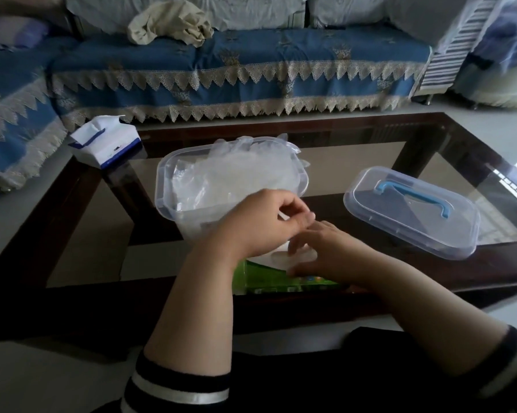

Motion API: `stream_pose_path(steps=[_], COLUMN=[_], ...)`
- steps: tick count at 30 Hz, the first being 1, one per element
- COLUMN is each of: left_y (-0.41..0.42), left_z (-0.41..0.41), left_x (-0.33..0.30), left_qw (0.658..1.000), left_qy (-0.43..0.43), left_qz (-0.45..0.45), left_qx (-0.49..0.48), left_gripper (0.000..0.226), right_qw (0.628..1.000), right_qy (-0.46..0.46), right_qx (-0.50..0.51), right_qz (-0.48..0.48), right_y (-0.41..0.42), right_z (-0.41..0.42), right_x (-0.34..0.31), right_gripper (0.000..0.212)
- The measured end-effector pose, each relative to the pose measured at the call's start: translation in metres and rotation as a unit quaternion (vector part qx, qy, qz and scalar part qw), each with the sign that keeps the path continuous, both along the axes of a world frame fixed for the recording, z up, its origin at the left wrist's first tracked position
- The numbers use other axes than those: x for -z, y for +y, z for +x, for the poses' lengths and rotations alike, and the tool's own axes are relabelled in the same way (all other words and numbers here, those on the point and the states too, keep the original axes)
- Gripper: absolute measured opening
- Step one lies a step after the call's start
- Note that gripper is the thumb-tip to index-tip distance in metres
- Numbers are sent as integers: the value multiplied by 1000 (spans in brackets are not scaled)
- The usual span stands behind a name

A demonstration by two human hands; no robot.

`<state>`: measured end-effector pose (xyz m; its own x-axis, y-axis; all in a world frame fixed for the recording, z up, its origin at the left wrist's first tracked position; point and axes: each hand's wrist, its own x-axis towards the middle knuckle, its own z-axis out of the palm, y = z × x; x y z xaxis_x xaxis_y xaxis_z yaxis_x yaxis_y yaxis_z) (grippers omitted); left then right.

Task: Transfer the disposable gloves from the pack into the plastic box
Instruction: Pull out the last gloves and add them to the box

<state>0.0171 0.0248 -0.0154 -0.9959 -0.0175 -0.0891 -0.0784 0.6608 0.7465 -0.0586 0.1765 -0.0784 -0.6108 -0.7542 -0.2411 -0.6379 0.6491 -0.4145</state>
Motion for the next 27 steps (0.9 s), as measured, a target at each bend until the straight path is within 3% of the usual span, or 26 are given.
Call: stream_pose_path(steps=[3, 8, 13, 18, 20, 24, 27], left_y=[1, 4, 5, 8, 9, 2, -3], left_z=[0, -12, -20, -22, -23, -20, -18], left_x=[11, 37, 57, 55, 54, 56, 51], left_qw=[993, 980, 971, 969, 965, 963, 983], left_qy=[-93, -153, -148, -137, -143, -154, -149], left_qz=[-57, -116, -184, -189, -198, -203, -87], left_qx=[37, 56, 45, 80, 99, 93, 61], left_gripper=[42, 78, 65, 56, 56, 69, 60], right_qw=[999, 999, 992, 960, 921, 786, 715], right_qy=[19, 16, -5, -26, -59, -106, -183], right_qx=[7, 22, 58, 110, 126, 167, 187], right_qz=[-29, -47, -116, -256, -363, -585, -648], right_y=[-3, -7, -8, 0, 5, 19, 27], right_z=[-3, -3, -4, -3, -1, 0, -1], right_x=[11, 14, 4, -19, -31, -54, -63], right_gripper=[23, 16, 10, 5, 18, 13, 5])
